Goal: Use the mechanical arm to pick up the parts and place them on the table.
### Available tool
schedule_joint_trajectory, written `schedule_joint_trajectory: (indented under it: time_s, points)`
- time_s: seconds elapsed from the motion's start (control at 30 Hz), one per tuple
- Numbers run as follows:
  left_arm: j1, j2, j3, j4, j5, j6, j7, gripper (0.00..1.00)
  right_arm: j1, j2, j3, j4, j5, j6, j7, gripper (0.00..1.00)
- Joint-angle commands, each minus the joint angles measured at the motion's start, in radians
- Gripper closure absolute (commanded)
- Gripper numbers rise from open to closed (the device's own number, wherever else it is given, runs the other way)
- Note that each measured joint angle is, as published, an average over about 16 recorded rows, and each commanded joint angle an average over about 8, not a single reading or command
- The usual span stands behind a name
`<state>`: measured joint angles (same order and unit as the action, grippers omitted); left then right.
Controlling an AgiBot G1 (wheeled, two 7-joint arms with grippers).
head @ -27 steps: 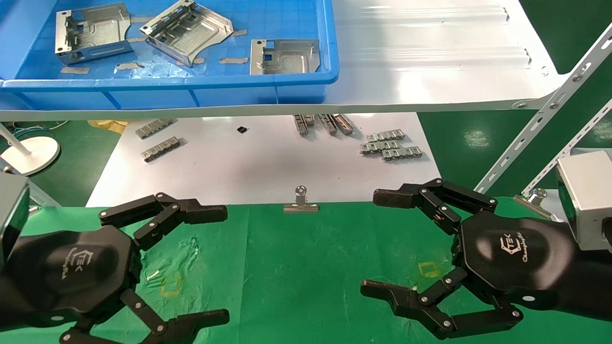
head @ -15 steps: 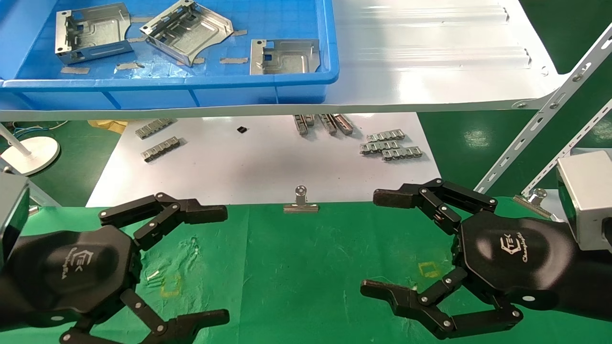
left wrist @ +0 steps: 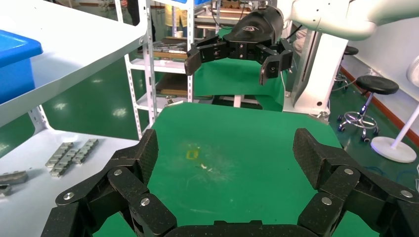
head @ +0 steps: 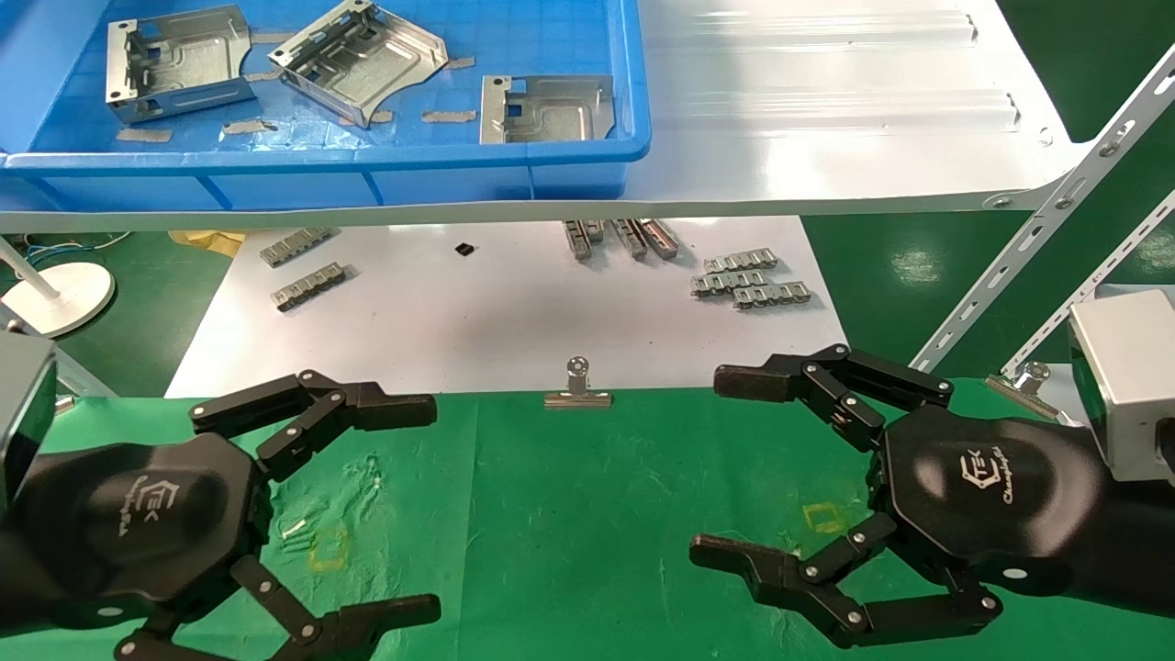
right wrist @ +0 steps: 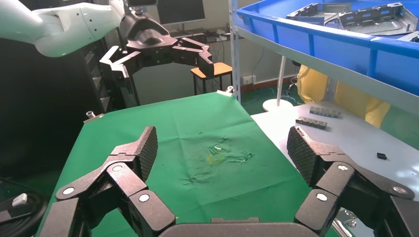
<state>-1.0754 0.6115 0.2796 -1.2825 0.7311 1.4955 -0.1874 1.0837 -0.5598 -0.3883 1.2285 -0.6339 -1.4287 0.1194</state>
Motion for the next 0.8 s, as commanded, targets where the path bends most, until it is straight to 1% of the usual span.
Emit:
schedule_joint_trajectory:
  time_s: [0.03,0.8]
  points:
    - [0.0,0.0,0.0,0.0,0.0,0.0,0.0,0.0,0.0,0.0,0.0,0.0,0.0,0.0,0.0,1.0]
    - [0.0,0.0,0.0,0.0,0.0,0.0,0.0,0.0,0.0,0.0,0.0,0.0,0.0,0.0,0.0,1.0]
